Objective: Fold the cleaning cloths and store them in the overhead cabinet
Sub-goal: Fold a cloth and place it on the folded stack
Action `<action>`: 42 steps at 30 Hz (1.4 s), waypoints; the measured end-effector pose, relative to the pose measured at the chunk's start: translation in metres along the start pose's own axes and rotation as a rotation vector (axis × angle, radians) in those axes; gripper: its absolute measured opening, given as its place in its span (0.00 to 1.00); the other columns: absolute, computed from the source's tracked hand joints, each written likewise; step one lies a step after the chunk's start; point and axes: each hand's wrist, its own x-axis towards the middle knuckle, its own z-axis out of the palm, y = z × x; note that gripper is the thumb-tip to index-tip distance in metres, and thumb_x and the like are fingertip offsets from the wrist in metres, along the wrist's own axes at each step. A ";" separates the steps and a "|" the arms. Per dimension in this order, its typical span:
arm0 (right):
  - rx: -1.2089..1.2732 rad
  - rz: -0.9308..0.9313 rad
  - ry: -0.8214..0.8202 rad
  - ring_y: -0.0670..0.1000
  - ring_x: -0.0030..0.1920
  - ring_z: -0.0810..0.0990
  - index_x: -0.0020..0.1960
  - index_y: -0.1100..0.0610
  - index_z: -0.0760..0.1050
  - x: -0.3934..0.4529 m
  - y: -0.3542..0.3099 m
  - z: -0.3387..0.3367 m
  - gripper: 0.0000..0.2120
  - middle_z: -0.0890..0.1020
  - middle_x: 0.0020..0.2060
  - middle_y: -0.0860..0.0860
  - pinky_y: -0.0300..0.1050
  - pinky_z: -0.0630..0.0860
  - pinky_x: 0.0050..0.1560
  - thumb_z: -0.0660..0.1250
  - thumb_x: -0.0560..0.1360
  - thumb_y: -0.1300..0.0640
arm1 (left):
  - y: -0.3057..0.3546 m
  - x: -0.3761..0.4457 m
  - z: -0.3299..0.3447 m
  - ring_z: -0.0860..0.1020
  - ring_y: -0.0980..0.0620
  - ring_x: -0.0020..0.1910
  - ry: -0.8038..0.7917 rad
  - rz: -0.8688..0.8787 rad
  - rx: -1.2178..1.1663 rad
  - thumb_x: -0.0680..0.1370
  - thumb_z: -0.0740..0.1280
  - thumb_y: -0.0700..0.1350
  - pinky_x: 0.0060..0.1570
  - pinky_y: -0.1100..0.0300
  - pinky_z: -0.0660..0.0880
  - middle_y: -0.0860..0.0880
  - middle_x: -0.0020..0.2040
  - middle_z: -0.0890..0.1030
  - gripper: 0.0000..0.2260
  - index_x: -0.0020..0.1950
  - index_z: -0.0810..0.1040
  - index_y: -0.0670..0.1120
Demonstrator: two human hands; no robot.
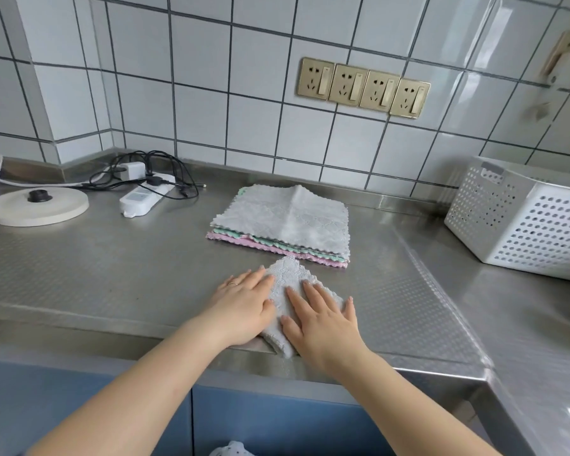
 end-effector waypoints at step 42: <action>0.512 0.499 0.415 0.54 0.59 0.76 0.61 0.61 0.77 0.062 0.261 -0.072 0.18 0.76 0.61 0.54 0.39 0.70 0.51 0.59 0.74 0.68 | 0.175 0.208 0.017 0.68 0.48 0.68 0.042 0.170 -0.574 0.77 0.59 0.34 0.65 0.65 0.61 0.49 0.76 0.56 0.23 0.72 0.65 0.47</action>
